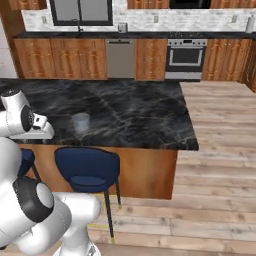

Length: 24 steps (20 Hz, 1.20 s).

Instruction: There are four ice cubes in the ice bowl. Place two ice cubes in each glass of water.

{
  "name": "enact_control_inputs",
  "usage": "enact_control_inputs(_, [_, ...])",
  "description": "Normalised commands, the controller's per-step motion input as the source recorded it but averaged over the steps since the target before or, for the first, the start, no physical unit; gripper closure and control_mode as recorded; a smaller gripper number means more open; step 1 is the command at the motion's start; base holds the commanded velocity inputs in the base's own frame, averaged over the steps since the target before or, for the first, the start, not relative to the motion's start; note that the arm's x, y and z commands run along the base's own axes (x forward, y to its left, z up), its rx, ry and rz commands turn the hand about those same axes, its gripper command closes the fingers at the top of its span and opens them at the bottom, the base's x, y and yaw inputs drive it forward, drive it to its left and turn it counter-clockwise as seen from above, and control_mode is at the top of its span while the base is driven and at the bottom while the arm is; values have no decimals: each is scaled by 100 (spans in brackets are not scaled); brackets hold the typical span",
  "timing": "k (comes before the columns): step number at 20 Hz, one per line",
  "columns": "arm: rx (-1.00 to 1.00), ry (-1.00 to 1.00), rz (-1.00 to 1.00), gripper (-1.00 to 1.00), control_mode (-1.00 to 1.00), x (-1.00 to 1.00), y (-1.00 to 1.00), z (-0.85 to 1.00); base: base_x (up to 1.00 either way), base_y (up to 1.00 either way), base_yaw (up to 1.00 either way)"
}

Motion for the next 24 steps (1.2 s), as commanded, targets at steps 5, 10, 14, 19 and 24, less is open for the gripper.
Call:
enact_control_inputs(5, [0, 0, 0, -100, 100, 0, 0, 0, -29, 100, -25])
enact_control_inputs(10, [0, 0, 0, -100, 100, 0, 0, 0, -26, 100, -24])
enact_control_inputs(14, [0, 0, 0, -100, 100, 0, 0, 0, -23, 100, -23])
enact_control_inputs(19, [0, 0, 0, -100, 100, 0, 0, 0, -9, 100, -23])
enact_control_inputs(24, [0, 0, 0, -100, 100, 0, 0, 0, 24, 100, -21])
